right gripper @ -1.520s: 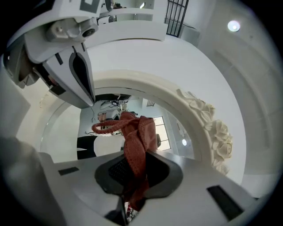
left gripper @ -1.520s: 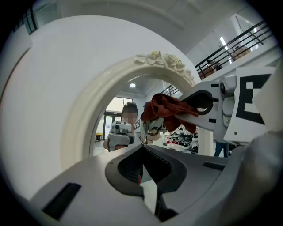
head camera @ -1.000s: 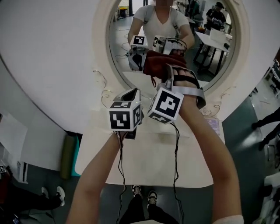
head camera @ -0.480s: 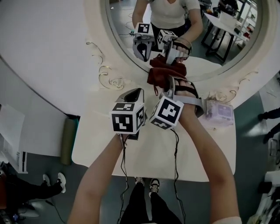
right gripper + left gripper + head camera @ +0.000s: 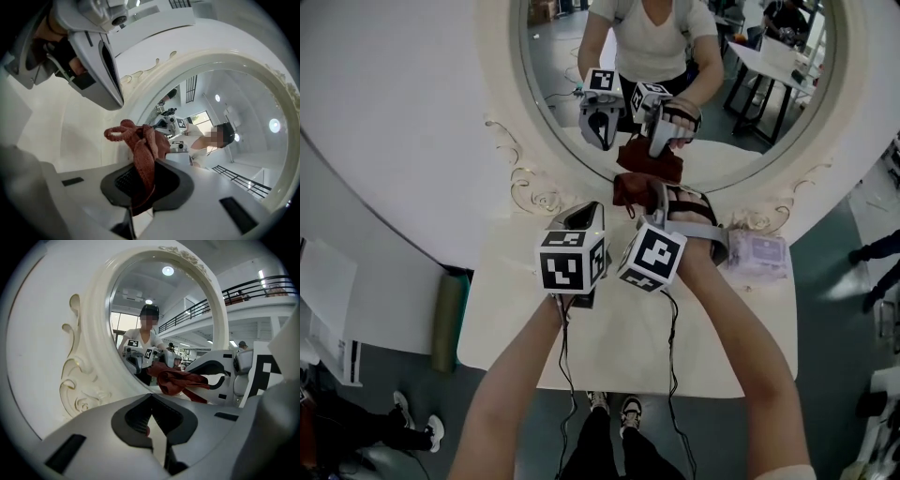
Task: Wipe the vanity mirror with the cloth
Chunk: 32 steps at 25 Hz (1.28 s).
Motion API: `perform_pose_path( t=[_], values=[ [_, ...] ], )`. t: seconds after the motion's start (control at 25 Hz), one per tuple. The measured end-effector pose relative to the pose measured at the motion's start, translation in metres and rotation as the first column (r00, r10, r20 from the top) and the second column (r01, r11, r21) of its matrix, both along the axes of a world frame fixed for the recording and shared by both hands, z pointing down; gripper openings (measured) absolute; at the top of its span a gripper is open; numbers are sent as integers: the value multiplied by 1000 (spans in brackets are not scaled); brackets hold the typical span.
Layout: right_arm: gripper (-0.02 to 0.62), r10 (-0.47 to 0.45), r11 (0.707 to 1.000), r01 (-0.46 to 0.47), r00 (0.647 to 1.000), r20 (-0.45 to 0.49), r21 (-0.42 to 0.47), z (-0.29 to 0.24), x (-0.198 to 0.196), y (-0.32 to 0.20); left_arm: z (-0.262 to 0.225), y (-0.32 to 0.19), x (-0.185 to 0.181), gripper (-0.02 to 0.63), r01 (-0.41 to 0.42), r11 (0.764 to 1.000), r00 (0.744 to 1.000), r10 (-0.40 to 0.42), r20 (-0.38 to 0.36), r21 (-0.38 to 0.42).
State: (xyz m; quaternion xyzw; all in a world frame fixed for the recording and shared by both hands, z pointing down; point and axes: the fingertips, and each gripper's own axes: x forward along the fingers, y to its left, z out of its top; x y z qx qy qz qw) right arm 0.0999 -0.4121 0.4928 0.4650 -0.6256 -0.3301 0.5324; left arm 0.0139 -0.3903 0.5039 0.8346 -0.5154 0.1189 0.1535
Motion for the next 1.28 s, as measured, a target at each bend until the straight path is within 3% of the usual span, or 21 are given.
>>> perform_pose_path(
  t=[0.2,0.4,0.72,0.96,1.12,1.28],
  values=[
    [58,26,993,-23,999,-23,112,-93,24,4,-89,-7,17,6,-12,994,1000,13,-7,106],
    [58,64,962,-52,997,-37,270,-210,54,17,-195,-2,48,6,-47,967,998,55,-25,250],
    [58,131,862,-66,987,-95,503,-367,91,40,-320,9,93,6,-100,912,989,134,-58,398],
    [58,179,812,-61,973,-148,581,-418,102,38,-367,4,112,6,-120,889,982,170,-77,443],
    [58,201,804,-50,961,-191,592,-427,107,30,-375,0,121,6,-133,882,980,186,-74,452],
    [58,224,813,-62,951,-213,579,-417,119,22,-360,-3,131,6,-151,890,980,192,-54,431]
  ],
)
